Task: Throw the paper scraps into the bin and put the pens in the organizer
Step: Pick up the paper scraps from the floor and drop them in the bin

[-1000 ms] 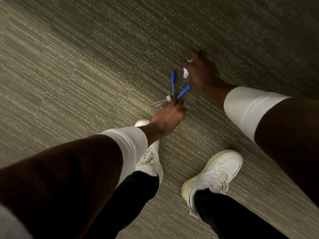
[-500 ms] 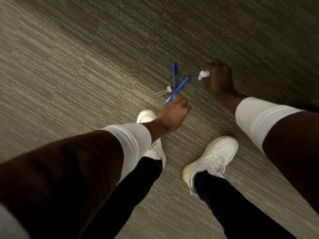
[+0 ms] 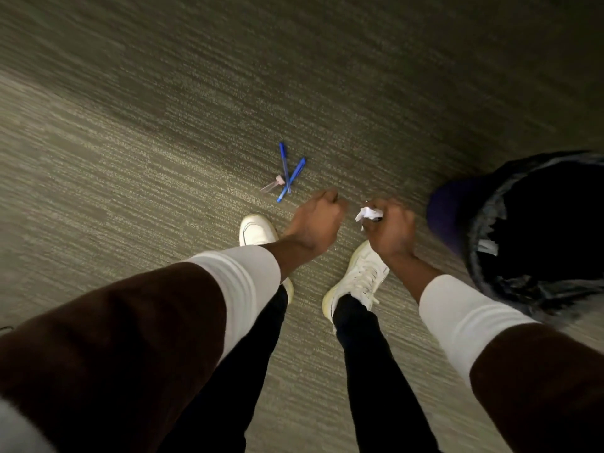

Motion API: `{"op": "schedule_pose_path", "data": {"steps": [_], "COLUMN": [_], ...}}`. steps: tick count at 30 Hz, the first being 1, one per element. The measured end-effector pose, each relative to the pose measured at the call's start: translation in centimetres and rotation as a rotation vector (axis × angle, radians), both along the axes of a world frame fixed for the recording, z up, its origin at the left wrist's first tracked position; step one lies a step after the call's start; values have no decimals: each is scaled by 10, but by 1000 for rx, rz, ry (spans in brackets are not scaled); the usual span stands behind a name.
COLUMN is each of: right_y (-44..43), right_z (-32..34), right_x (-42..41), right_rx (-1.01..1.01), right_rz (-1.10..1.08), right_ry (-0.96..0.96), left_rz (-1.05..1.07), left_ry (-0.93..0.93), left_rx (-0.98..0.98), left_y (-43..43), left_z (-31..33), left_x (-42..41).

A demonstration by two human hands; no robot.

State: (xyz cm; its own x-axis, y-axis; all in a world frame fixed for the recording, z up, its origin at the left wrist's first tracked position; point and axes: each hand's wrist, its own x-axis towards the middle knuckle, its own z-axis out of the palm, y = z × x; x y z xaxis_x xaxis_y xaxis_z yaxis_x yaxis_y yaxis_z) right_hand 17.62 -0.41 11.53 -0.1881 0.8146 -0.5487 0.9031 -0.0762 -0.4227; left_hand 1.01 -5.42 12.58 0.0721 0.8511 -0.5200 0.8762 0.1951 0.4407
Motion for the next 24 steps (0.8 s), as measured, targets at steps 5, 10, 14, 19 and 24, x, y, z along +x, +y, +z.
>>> {"op": "schedule_pose_path", "data": {"steps": [5,10,14,19,24], "right_y": [-6,0,7,16,22], "right_z": [49,92,110,120,115], "right_x": [37,68,102,149,187], "right_rx": [15,113,176,165,166], "right_rz": [-138,-256,-424,-639,-734], "right_ry": [35,64,46,-7,-43], "left_rz": [63,244,323,358,291], "left_ry": [-49,-188,-290,-354,-359], "left_rx": [31,-27,-54,-72,-114], "left_y": [24,52,70,91,107], "left_z": [44,82,102,112,108], "left_x": [31,81,130,189,234]}}
